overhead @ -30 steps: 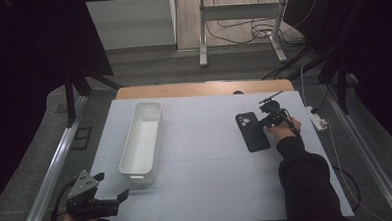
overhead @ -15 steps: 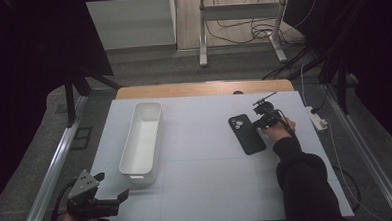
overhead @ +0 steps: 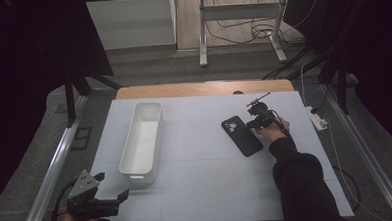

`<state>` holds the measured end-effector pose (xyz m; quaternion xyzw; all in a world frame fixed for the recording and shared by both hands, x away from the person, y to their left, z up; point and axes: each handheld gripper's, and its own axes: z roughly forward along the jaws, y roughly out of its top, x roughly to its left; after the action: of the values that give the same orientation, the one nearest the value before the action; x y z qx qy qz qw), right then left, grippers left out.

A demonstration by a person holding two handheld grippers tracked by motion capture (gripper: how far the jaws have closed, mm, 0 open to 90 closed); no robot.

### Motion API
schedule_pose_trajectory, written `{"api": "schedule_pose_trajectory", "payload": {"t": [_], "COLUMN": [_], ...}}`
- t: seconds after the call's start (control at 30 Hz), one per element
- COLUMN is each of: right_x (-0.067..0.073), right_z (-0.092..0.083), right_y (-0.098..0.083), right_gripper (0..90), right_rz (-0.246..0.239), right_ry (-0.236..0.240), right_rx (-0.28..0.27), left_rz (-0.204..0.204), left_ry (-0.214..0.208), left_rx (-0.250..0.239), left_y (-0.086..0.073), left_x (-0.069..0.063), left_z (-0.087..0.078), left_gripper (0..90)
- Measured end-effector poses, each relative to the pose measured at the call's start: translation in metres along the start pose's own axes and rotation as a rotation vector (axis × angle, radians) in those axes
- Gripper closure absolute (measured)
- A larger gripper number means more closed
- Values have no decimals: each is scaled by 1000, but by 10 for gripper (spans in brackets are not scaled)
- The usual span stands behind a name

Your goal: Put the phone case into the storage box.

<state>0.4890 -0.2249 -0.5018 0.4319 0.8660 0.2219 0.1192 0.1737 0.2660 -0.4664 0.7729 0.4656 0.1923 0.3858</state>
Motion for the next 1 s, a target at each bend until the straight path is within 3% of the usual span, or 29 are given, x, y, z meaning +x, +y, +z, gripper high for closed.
{"api": "schedule_pose_trajectory", "payload": {"t": [0.27, 0.53, 1.0], "right_x": [7, 6, 14], "right_z": [3, -4, -35], "right_y": [2, 2, 0], "right_gripper": [891, 868, 626], "right_rz": [-33, -7, -22], "right_ry": [21, 19, 42], "right_rx": [-7, -13, -16], "left_rz": [0, -1, 3], "left_ry": [0, 0, 0], "left_rx": [-1, 0, 4], "left_y": [0, 0, 0], "left_x": [0, 0, 0], "left_z": [0, 0, 0], "left_gripper": [22, 22, 23]}}
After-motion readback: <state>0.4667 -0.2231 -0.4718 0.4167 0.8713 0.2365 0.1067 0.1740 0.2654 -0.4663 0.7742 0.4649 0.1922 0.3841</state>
